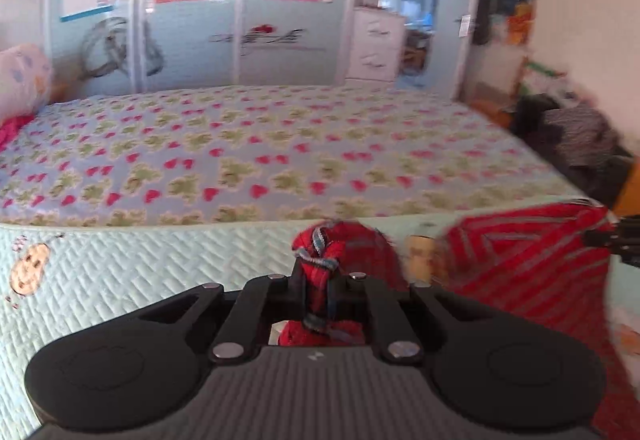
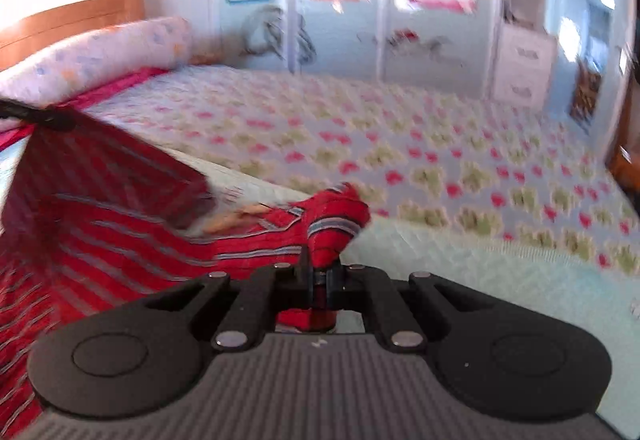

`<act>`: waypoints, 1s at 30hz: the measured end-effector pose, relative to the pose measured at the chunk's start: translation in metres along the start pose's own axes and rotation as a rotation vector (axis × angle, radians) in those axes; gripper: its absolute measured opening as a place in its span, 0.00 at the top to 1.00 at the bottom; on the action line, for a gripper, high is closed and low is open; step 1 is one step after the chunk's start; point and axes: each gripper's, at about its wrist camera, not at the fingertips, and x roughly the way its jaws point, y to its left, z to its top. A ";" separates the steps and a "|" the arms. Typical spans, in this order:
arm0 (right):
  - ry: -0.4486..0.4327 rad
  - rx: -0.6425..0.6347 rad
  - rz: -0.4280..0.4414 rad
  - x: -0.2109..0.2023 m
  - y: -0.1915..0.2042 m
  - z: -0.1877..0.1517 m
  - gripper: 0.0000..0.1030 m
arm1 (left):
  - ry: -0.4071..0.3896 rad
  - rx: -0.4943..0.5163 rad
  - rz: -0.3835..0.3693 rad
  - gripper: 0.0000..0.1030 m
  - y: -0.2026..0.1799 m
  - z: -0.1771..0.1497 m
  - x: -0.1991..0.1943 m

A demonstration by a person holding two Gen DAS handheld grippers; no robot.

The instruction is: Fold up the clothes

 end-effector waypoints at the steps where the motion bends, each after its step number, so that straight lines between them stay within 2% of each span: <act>1: -0.014 -0.031 0.020 -0.019 0.006 -0.001 0.94 | -0.001 0.000 -0.030 0.93 -0.002 -0.005 -0.014; 5: -0.012 -0.265 0.099 -0.119 0.043 -0.031 0.95 | 0.024 0.057 -0.185 0.93 -0.018 -0.040 -0.090; 7: 0.032 -0.360 0.139 -0.167 0.062 -0.060 0.95 | 0.103 0.146 -0.251 0.93 -0.020 -0.070 -0.133; 10: 0.173 -0.429 0.134 -0.219 0.067 -0.116 0.95 | 0.309 0.186 -0.231 0.92 -0.007 -0.122 -0.165; 12: 0.281 -0.448 0.106 -0.239 0.067 -0.149 0.94 | 0.419 0.201 -0.116 0.90 0.011 -0.158 -0.179; 13: 0.324 -0.451 0.075 -0.247 0.063 -0.164 0.94 | 0.456 0.150 -0.106 0.89 0.023 -0.168 -0.185; 15: 0.380 -0.347 -0.001 -0.262 0.047 -0.185 0.86 | 0.518 0.055 -0.108 0.87 0.041 -0.182 -0.195; 17: 0.396 -0.224 -0.066 -0.275 0.032 -0.193 0.82 | 0.565 -0.030 -0.131 0.79 0.055 -0.189 -0.203; 19: 0.406 -0.101 -0.128 -0.288 0.018 -0.199 0.79 | 0.592 -0.101 -0.139 0.80 0.066 -0.198 -0.211; 21: 0.411 0.059 -0.171 -0.295 0.008 -0.202 0.78 | 0.628 -0.163 -0.193 0.78 0.067 -0.204 -0.212; 22: 0.403 0.140 -0.169 -0.298 0.005 -0.203 0.77 | 0.646 -0.194 -0.220 0.78 0.067 -0.208 -0.213; 23: 0.389 0.237 -0.154 -0.300 0.001 -0.205 0.75 | 0.642 -0.185 -0.209 0.78 0.062 -0.209 -0.215; 25: 0.343 0.496 -0.077 -0.296 -0.011 -0.212 0.68 | 0.597 -0.174 -0.214 0.78 0.052 -0.210 -0.225; 28: 0.189 0.868 0.053 -0.288 -0.028 -0.222 0.60 | 0.499 -0.219 -0.192 0.77 0.046 -0.208 -0.234; 30: 0.154 1.003 0.102 -0.272 -0.032 -0.227 0.53 | 0.429 -0.247 -0.142 0.75 0.043 -0.206 -0.233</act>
